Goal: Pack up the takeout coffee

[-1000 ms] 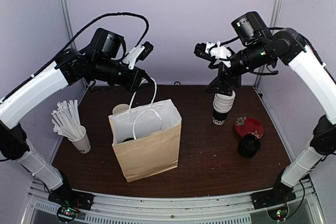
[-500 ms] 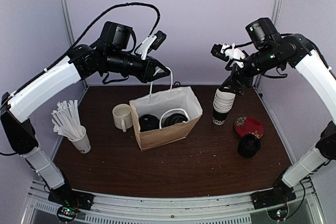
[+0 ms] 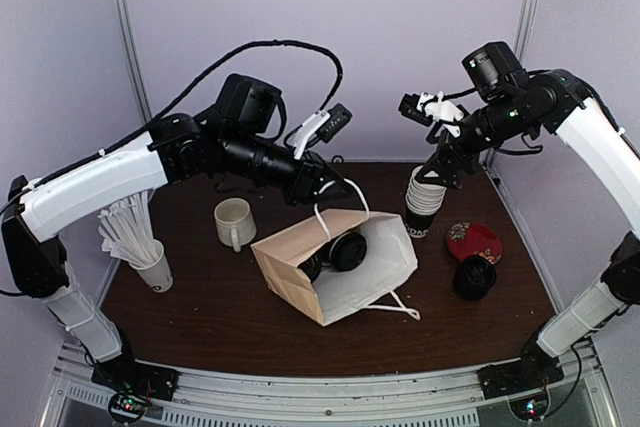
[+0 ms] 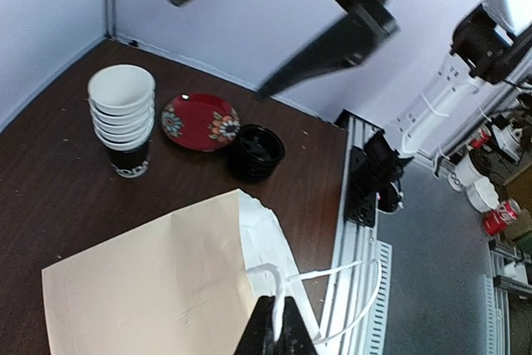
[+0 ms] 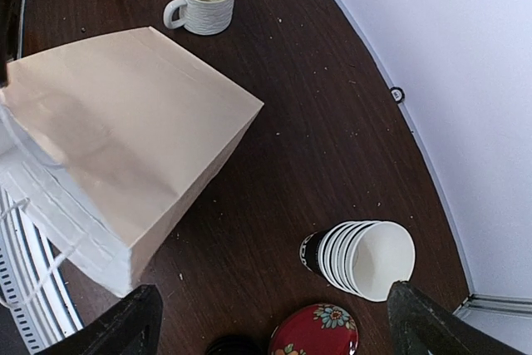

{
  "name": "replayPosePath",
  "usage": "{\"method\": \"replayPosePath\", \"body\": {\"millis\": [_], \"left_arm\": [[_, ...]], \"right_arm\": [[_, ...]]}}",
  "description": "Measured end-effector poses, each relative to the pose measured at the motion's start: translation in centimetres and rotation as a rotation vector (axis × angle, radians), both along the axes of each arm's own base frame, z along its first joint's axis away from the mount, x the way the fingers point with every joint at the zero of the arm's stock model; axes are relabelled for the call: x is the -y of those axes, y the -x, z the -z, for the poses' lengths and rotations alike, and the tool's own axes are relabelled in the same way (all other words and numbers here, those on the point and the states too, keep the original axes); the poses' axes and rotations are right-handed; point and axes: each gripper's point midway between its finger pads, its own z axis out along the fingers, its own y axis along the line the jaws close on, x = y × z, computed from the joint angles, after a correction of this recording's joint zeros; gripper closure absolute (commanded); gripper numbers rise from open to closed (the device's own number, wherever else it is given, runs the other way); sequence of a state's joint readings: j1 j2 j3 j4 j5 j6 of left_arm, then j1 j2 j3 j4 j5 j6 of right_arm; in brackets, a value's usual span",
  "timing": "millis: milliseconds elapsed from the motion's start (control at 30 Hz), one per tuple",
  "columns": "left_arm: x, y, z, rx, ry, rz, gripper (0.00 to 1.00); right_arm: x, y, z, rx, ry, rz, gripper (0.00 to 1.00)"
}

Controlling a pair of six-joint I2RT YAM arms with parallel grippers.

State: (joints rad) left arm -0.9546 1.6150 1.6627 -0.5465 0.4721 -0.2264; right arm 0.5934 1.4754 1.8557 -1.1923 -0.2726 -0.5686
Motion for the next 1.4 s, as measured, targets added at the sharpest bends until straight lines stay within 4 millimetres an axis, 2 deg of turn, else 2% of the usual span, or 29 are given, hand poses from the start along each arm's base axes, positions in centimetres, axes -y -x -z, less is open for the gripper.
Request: {"method": "replayPosePath", "body": {"millis": [133, 233, 433, 533, 633, 667, 733, 933, 1000, 1033, 1100, 1200, 1300, 1400], "left_arm": [[0.7, 4.0, 0.6, -0.017, -0.010, 0.091, 1.00], [0.2, 6.3, 0.7, -0.024, -0.014, 0.133, 1.00], [-2.5, 7.6, -1.0, 0.000, 0.006, 0.120, 1.00], [-3.0, 7.9, -1.7, 0.011, 0.018, 0.121, 1.00], [-3.0, 7.9, -1.3, 0.005, 0.005, 0.125, 1.00], [-2.9, 7.9, -1.1, 0.002, 0.001, 0.125, 1.00], [-2.7, 7.8, -0.6, -0.005, -0.010, 0.125, 1.00], [-2.5, 7.7, -0.2, -0.011, -0.017, 0.126, 1.00], [-2.5, 7.7, 0.0, -0.017, -0.019, 0.125, 1.00], [-2.5, 7.7, 0.2, -0.022, -0.021, 0.124, 1.00], [-2.5, 7.7, 0.4, -0.028, -0.026, 0.122, 1.00], [-2.5, 7.7, 0.6, -0.034, -0.030, 0.120, 1.00], [-2.5, 7.7, 0.7, -0.037, -0.030, 0.118, 1.00], [-2.5, 7.7, 0.7, -0.041, -0.031, 0.117, 1.00]], "right_arm": [[0.0, 0.1, 0.7, -0.018, 0.007, -0.003, 0.01], [-0.1, 0.2, 0.9, -0.026, 0.004, -0.007, 0.01], [-0.4, 0.4, 0.8, -0.039, -0.013, -0.020, 0.01], [-0.6, 0.6, 0.8, -0.050, -0.026, -0.030, 0.01], [-1.0, 1.3, 0.7, -0.071, -0.047, -0.058, 0.00], [-1.2, 1.8, 0.6, -0.082, -0.058, -0.084, 0.00], [-1.6, 3.2, 0.2, -0.105, -0.091, -0.144, 0.07], [-2.3, 11.1, -3.2, -0.137, -0.196, -0.431, 0.15], [-2.3, 14.1, -3.8, -0.157, -0.223, -0.531, 0.18], [-2.4, 14.7, -3.8, -0.164, -0.224, -0.552, 0.21], [-2.8, 16.6, -3.3, -0.198, -0.223, -0.616, 0.26], [-4.0, 18.4, -1.3, -0.265, -0.180, -0.688, 0.37], [-5.6, 19.7, 1.1, -0.305, -0.096, -0.742, 0.40], [-6.8, 20.4, 2.5, -0.300, -0.029, -0.775, 0.42]]}}
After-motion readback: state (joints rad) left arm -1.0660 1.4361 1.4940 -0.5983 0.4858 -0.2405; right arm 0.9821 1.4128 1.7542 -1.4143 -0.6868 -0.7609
